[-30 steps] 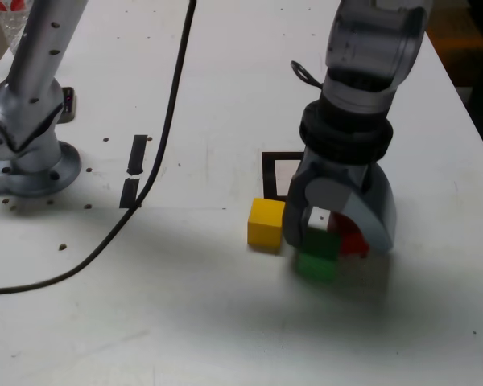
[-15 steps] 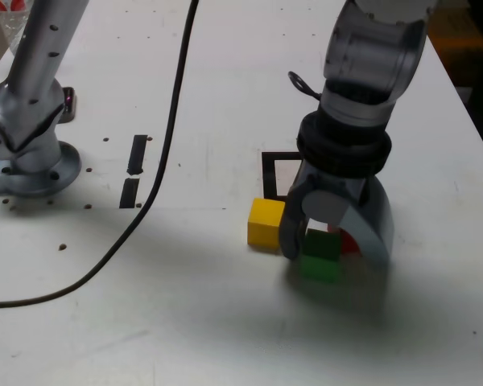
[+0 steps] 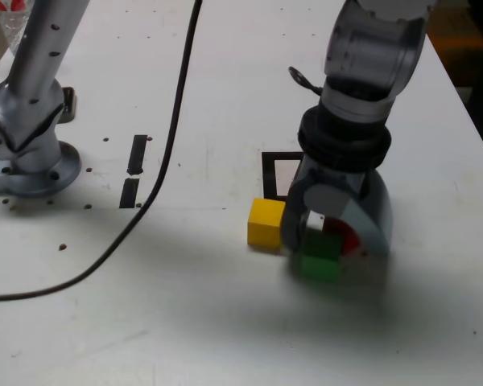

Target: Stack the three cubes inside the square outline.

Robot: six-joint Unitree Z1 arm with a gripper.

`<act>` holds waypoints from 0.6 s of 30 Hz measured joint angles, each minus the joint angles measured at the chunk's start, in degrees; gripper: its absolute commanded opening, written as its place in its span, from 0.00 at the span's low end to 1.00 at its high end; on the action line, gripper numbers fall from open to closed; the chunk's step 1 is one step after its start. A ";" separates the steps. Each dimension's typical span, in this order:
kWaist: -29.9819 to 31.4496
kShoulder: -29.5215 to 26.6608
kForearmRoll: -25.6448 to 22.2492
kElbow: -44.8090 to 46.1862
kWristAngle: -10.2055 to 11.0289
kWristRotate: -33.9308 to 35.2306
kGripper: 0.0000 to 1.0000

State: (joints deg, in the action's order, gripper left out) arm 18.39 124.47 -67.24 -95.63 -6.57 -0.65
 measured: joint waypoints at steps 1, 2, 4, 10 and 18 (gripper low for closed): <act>-0.51 0.01 0.00 -0.33 0.44 -0.34 0.88; -0.91 0.03 -0.03 -0.50 0.77 -0.64 0.88; -1.66 0.19 -0.13 -0.71 1.17 -1.27 0.88; -2.60 0.74 -0.31 -0.88 1.56 -2.20 0.87; -3.11 2.21 -0.36 -2.15 1.25 -2.38 0.87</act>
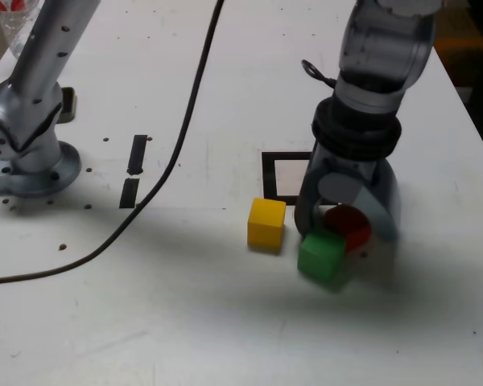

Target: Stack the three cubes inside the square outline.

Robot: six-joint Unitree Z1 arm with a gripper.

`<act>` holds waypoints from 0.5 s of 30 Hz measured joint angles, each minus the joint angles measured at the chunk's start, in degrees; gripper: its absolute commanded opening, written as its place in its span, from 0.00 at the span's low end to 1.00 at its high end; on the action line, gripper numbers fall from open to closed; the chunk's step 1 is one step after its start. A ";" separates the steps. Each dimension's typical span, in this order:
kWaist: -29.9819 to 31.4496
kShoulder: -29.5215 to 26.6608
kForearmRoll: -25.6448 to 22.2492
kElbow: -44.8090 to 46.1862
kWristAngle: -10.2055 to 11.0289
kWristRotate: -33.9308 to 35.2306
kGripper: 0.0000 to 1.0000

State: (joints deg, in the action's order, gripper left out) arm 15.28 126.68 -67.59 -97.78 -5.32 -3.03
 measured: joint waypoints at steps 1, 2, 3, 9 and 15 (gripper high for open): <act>0.00 0.09 0.00 -0.35 -0.05 -0.01 0.87; 0.00 0.12 0.00 -0.42 -0.07 -0.01 0.87; 0.00 0.25 -0.01 -0.49 -0.11 -0.03 0.86; 0.00 1.25 -0.64 -1.44 -0.63 -0.03 0.80; 0.00 1.80 -1.49 -2.00 -2.00 -0.03 0.71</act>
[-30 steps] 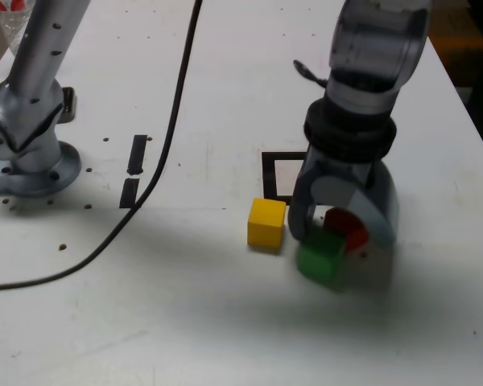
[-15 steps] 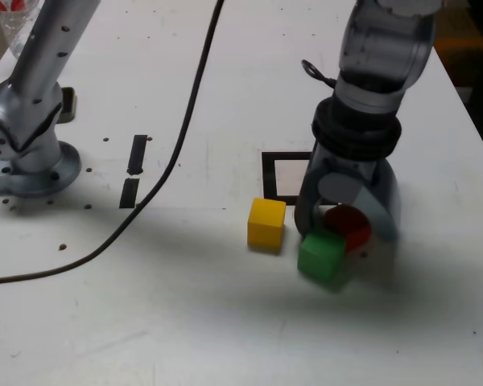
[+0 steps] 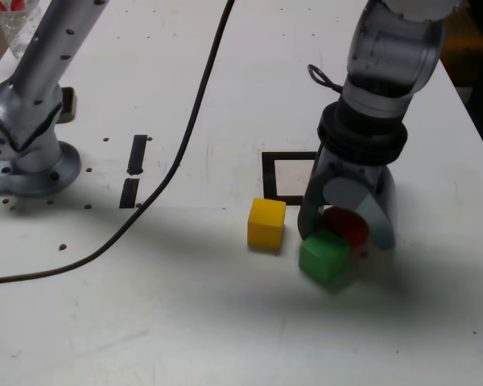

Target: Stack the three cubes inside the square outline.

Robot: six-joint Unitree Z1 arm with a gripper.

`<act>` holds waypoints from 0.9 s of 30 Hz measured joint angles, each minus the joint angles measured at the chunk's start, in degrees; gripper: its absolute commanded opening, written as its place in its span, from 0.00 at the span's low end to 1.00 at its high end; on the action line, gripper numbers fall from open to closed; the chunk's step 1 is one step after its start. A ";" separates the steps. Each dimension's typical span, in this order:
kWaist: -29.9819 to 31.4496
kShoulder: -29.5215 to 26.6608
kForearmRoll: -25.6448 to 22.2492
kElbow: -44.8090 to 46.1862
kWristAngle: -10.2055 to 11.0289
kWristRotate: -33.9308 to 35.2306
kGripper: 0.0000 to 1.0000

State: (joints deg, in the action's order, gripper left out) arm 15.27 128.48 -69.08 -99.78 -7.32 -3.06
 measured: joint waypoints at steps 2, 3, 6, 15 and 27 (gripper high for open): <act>0.00 0.02 -0.01 0.00 -0.43 0.00 0.67; 0.00 0.05 -0.01 -0.02 -0.60 0.00 0.65; 0.00 0.05 -0.02 -0.08 -0.95 0.01 0.58; 0.00 0.06 0.43 -0.20 -1.44 0.01 0.29; 0.39 -0.44 0.20 -0.34 -0.92 0.01 0.19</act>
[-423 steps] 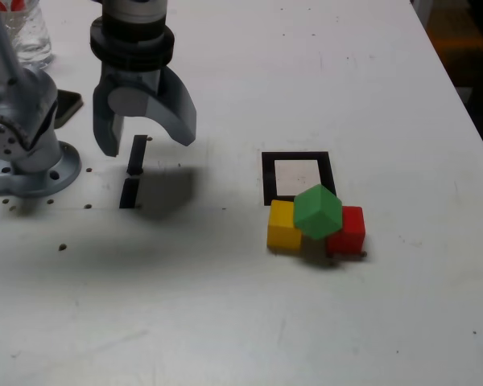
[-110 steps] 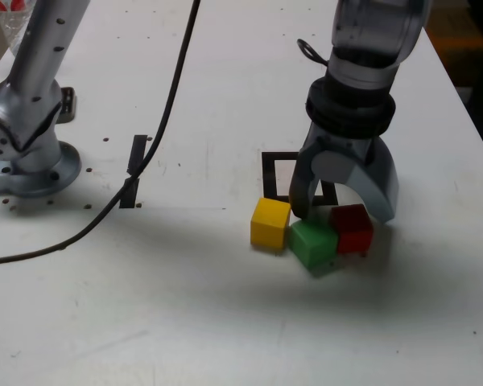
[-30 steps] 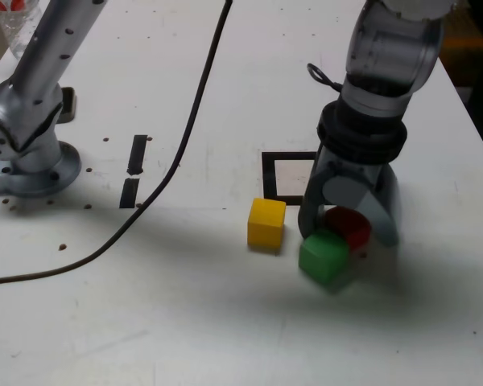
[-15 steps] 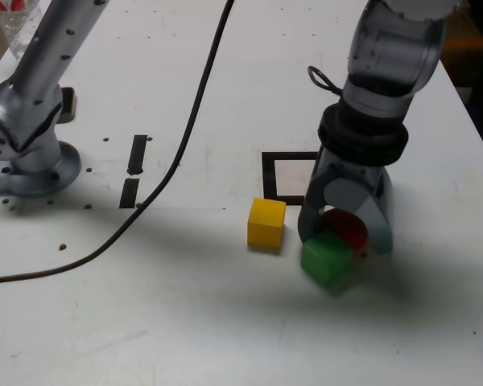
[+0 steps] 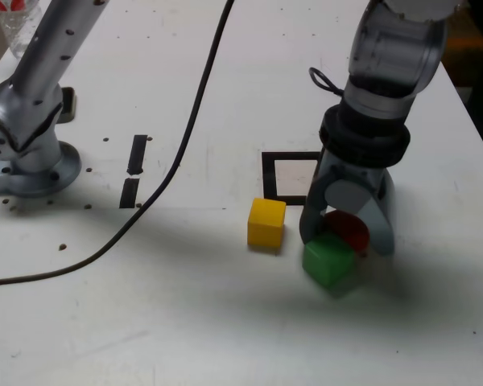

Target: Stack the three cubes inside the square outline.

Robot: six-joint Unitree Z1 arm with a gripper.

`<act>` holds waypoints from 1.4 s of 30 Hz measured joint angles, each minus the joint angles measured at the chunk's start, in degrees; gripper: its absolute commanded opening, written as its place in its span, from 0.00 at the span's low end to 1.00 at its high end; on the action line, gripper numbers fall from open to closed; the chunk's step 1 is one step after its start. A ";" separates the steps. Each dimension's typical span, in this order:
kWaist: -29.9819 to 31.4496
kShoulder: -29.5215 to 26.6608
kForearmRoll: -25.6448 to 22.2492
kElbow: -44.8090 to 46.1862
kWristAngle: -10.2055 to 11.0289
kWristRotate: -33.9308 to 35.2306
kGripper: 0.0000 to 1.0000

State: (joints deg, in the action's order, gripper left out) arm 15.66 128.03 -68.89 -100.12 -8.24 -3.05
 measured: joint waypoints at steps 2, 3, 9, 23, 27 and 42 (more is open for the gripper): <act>0.00 -0.98 -0.46 0.00 0.66 0.01 0.19; 0.01 -1.54 -0.81 0.00 1.08 0.03 0.19; 0.02 -4.86 -2.49 0.00 3.91 0.21 0.19; -5.56 -15.55 -5.34 10.03 8.08 -0.96 0.19; -7.60 -15.53 -5.50 12.06 7.50 -3.92 0.19; -8.70 -9.77 -5.65 8.55 4.25 -15.40 0.19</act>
State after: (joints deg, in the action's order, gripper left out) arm 6.96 118.27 -74.54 -91.57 -3.99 -18.45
